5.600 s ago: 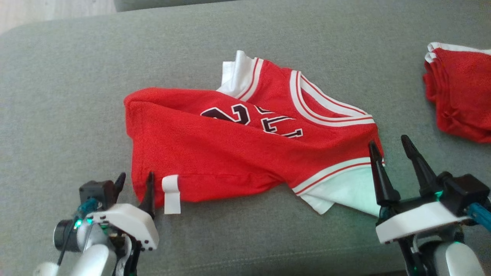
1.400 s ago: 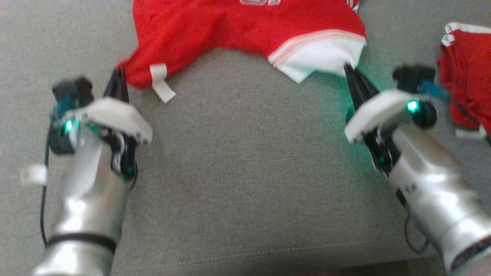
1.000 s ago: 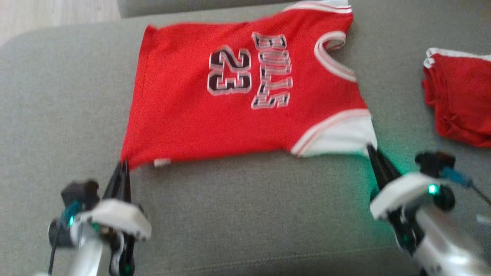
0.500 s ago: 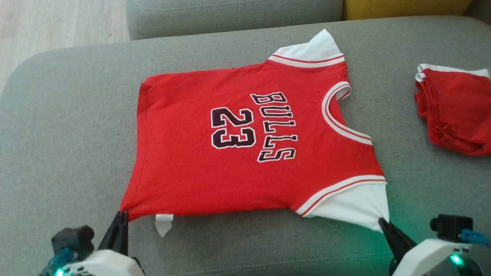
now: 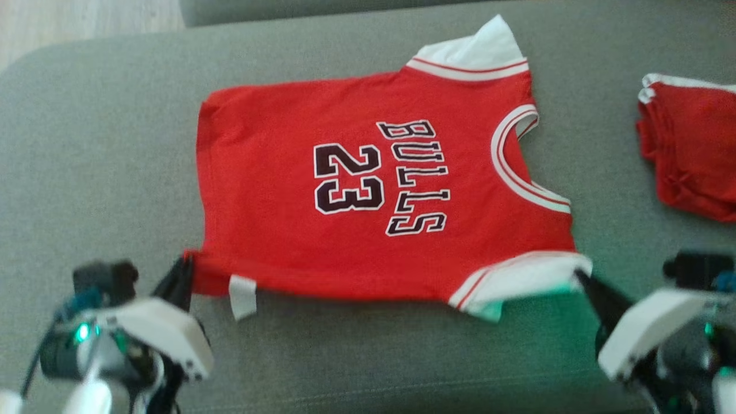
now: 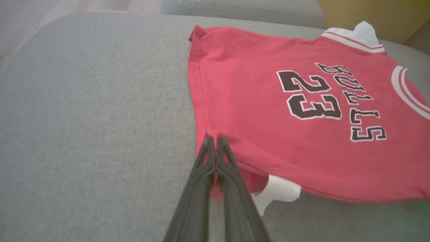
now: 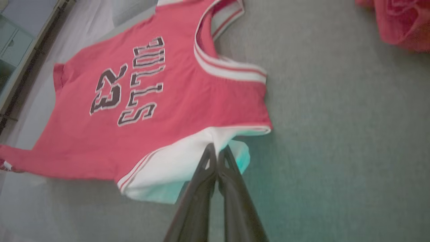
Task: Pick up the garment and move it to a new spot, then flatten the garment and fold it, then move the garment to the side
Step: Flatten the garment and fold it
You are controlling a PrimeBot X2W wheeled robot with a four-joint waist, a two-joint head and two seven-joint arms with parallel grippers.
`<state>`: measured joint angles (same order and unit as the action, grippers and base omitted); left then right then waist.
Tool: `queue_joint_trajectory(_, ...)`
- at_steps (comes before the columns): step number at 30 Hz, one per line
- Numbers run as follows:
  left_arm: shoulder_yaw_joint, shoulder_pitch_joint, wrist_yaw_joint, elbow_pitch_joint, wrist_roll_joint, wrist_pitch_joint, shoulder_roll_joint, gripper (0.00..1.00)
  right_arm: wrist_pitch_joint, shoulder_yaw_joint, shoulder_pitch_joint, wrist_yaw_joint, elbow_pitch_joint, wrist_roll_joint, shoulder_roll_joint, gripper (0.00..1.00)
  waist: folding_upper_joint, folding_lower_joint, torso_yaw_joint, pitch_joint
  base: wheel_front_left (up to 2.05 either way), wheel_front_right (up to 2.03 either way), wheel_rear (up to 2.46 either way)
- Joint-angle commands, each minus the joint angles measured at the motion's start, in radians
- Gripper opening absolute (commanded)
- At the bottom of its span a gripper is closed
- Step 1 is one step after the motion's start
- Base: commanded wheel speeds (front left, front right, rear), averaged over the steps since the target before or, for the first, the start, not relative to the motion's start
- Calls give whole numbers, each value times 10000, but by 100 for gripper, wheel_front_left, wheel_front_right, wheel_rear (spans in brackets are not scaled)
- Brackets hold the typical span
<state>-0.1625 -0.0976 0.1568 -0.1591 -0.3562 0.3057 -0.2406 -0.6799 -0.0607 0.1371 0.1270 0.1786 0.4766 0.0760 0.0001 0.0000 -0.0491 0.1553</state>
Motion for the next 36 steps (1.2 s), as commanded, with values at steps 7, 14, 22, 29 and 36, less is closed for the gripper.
queue_joint_trajectory(7, 340, 2850, -564, 935, -645, 633, -213, 0, -355, 99, -2799, 37, -444, 282, 231, 0, -1, 0, 94, 1156, 0, 0, 0)
queue_joint_trajectory(14, 458, 4360, -855, 2556, -1012, 301, -21, 0, 352, 247, -4353, 37, -1977, 631, 422, 0, -1, 0, 175, 1570, 0, 0, 0)
queue_joint_trajectory(22, 393, 4649, -1124, 3825, -1178, -456, 261, 100, 2530, 787, -5000, 37, -2880, 1150, 595, 100, -1, 0, 182, 1670, 0, 0, 0)
queue_joint_trajectory(29, 382, 4025, -698, 3740, -512, -2594, 564, 100, 5732, 1857, -4746, 37, -2922, 378, 1290, 100, -1, 0, 196, 1621, 0, 0, 0)
queue_joint_trajectory(36, 178, 3029, -100, 2909, 547, -4982, 713, 100, 7947, 1989, -3755, 37, -2240, -1586, 1592, 100, -1, 0, 247, 1294, 0, 0, 0)
